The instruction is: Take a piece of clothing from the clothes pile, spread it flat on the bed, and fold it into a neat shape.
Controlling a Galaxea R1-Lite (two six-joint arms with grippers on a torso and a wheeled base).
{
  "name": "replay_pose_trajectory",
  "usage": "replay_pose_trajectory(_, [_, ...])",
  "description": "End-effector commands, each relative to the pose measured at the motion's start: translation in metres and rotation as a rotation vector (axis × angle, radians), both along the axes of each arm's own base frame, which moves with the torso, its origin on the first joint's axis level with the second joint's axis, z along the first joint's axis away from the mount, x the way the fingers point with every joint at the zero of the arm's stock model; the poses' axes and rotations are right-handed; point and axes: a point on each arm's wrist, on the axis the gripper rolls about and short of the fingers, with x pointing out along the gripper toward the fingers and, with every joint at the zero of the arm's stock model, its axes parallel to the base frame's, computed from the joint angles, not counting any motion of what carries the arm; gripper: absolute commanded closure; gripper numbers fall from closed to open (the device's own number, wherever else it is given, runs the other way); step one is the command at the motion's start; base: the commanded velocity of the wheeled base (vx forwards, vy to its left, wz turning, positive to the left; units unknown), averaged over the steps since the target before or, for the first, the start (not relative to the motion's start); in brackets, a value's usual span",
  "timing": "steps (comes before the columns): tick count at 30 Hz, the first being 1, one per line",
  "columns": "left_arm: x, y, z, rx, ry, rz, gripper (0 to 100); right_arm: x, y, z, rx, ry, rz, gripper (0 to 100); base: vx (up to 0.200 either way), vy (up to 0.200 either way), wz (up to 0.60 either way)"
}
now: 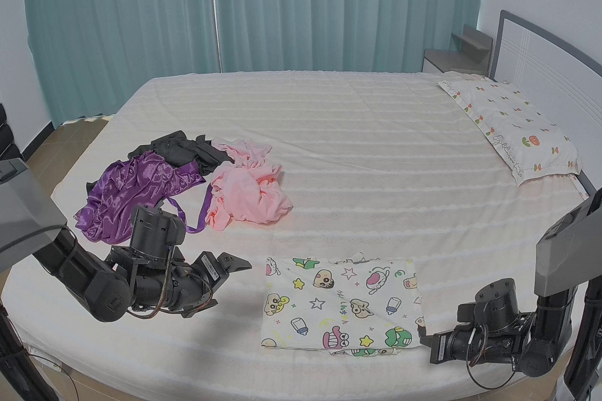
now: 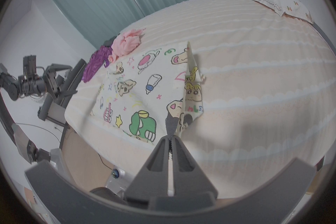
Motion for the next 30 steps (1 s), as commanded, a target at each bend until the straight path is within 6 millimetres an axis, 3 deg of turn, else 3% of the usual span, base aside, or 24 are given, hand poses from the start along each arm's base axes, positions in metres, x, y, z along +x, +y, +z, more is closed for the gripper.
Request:
replay_pose_trajectory(1, [0.000,0.000,0.000,-0.001,-0.001,0.000,0,-0.003,-0.002,-0.004,-0.012,0.019,0.001,0,0.000,0.000,0.00])
replay_pose_trajectory(8, [0.001,0.000,-0.002,0.003,0.005,0.001,0,0.009,-0.007,0.014,0.048,-0.110,-0.052,0,0.000,0.000,0.00])
replay_pose_trajectory(14, [0.000,-0.001,-0.003,0.007,0.008,-0.003,0,0.067,-0.009,0.023,0.126,-0.267,-0.134,0,0.000,0.000,0.00])
replay_pose_trajectory(21, [0.000,-0.001,-0.003,0.006,0.007,-0.008,0,0.130,-0.002,0.006,0.137,-0.217,-0.158,0,0.000,0.000,0.00])
replay_pose_trajectory(30, [0.000,-0.001,-0.007,0.014,0.020,-0.006,0,0.156,0.004,-0.022,0.133,-0.187,-0.154,0,0.000,0.000,0.00])
